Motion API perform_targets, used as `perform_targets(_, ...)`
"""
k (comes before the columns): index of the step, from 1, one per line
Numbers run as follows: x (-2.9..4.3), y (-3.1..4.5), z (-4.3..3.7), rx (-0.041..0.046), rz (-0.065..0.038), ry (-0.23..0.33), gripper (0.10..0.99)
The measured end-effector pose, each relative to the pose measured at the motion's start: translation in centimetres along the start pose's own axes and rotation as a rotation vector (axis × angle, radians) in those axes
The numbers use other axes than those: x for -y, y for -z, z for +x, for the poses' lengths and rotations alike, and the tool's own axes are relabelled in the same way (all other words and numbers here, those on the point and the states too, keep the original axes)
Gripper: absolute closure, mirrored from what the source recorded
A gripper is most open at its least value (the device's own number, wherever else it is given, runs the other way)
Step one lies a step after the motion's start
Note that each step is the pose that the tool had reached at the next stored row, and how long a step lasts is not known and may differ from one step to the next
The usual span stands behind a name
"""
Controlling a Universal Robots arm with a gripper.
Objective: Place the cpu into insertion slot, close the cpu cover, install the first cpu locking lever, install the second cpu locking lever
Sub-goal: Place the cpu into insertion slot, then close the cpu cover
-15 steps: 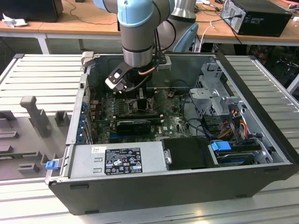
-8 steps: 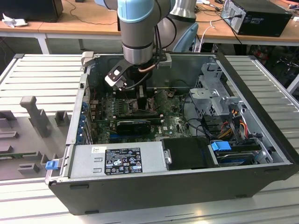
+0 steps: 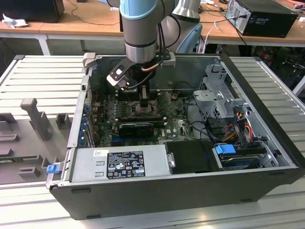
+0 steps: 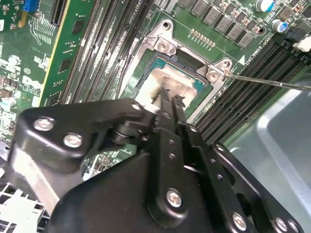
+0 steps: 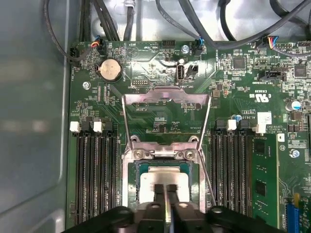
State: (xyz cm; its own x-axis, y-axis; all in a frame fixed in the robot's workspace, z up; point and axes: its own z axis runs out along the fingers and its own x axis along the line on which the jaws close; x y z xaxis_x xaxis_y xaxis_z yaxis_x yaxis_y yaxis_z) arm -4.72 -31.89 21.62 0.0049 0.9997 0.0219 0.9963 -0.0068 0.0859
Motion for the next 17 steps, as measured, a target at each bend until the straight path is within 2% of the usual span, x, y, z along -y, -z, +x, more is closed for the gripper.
perform_targets(1, 0.00, 0.05, 0.00, 0.0001, 0.000, 0.000, 0.980)
perform_targets(12, -0.11, 1.02, 0.03, 0.0006, 0.000, 0.000, 0.980)
perform_targets(14, -0.77, 0.98, -0.05, 0.0009, 0.000, -0.001, 0.980)
perform_targets(17, -0.90, 1.09, -0.08, 0.0011, 0.000, -0.001, 0.980)
